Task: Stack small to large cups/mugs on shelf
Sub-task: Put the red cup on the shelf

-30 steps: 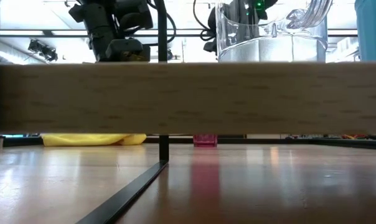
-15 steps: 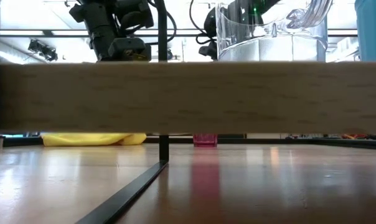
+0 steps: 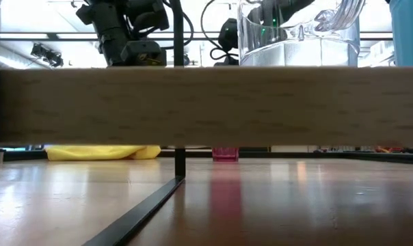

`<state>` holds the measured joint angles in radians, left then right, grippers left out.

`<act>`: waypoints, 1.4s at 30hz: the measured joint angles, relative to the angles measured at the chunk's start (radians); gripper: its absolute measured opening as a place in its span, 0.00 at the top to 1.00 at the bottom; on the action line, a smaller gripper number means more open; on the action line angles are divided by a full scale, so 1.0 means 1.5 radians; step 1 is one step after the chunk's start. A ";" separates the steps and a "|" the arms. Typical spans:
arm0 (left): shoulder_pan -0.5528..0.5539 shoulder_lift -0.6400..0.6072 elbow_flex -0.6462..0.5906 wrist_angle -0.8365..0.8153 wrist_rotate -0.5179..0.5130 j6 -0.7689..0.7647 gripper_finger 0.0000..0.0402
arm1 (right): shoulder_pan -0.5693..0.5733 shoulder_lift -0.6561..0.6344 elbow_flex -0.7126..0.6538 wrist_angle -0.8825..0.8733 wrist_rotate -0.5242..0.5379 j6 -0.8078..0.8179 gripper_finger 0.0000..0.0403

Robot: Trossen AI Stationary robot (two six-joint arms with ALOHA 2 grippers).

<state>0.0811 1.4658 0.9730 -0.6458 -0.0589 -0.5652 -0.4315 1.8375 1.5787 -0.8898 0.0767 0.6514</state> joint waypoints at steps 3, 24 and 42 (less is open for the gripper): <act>-0.005 0.000 0.000 0.000 0.000 -0.001 0.97 | 0.000 0.002 0.000 -0.002 0.001 0.000 0.70; -0.009 0.000 0.000 0.000 0.000 -0.005 0.97 | 0.001 -0.004 0.000 -0.002 0.013 0.000 0.78; -0.009 0.000 0.000 0.005 0.000 -0.006 0.97 | 0.002 -0.007 0.000 -0.007 0.014 -0.011 0.96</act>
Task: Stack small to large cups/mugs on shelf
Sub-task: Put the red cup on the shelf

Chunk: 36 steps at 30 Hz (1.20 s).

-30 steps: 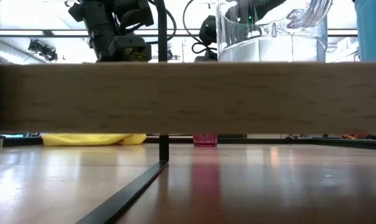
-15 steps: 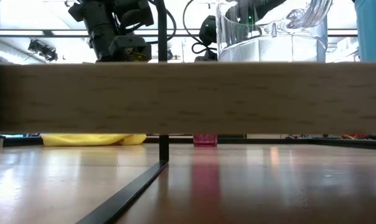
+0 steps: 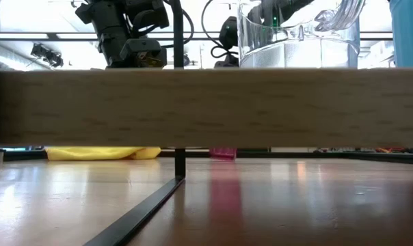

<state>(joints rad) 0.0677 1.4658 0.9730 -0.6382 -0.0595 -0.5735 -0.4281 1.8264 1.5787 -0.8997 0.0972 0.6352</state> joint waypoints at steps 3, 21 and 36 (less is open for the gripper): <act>0.000 0.000 0.000 0.000 -0.009 0.000 0.95 | 0.004 -0.011 0.006 -0.023 -0.001 -0.008 0.96; 0.000 0.000 0.000 0.018 -0.018 -0.001 0.95 | 0.169 -0.064 0.380 -0.443 0.050 -0.055 0.96; 0.000 0.000 0.000 0.025 -0.017 0.006 0.97 | 0.415 -0.293 0.373 -0.449 0.058 0.267 0.97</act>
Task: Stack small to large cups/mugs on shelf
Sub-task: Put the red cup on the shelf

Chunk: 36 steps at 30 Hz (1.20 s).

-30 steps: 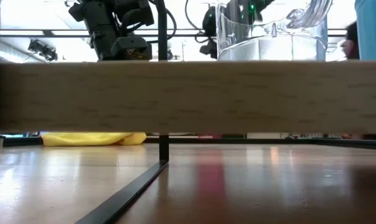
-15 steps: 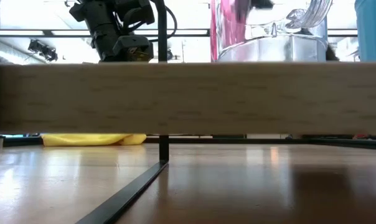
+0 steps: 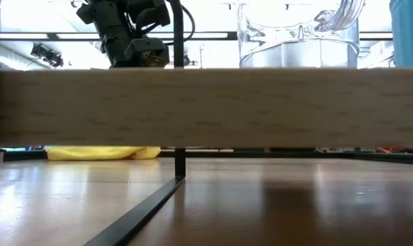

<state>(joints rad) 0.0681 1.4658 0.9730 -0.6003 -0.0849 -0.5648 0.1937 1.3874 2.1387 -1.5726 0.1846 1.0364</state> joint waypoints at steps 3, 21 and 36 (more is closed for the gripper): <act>0.000 0.000 0.000 0.000 0.000 0.000 0.96 | 0.066 -0.020 0.000 0.000 0.001 0.046 0.97; 0.000 0.000 0.000 0.004 0.000 0.000 0.96 | 0.443 0.019 -0.204 0.001 -0.061 0.365 0.98; 0.001 0.000 0.000 0.004 0.000 0.001 0.97 | 0.611 0.054 -0.372 0.002 -0.007 0.670 0.98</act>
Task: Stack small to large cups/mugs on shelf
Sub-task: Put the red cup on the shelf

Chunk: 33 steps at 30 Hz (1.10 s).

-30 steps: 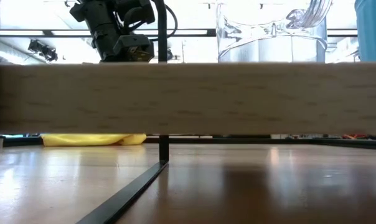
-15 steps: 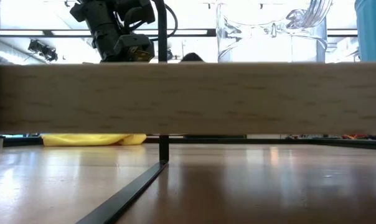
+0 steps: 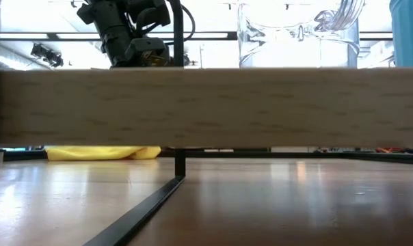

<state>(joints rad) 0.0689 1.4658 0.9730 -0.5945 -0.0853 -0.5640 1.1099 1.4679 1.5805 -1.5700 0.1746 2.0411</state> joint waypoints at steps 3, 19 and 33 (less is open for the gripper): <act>0.000 0.000 0.000 0.000 0.000 -0.001 0.96 | -0.001 0.006 -0.029 -0.001 0.023 0.004 0.98; 0.000 0.000 0.000 0.000 0.000 -0.006 0.97 | -0.014 0.029 -0.086 -0.001 0.058 -0.010 0.98; 0.000 0.000 0.000 0.000 -0.001 -0.006 0.97 | -0.013 0.069 -0.086 0.000 0.046 -0.016 0.98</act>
<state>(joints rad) 0.0689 1.4658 0.9730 -0.5941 -0.0868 -0.5736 1.0905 1.5709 1.4513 -1.5703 0.2432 2.0169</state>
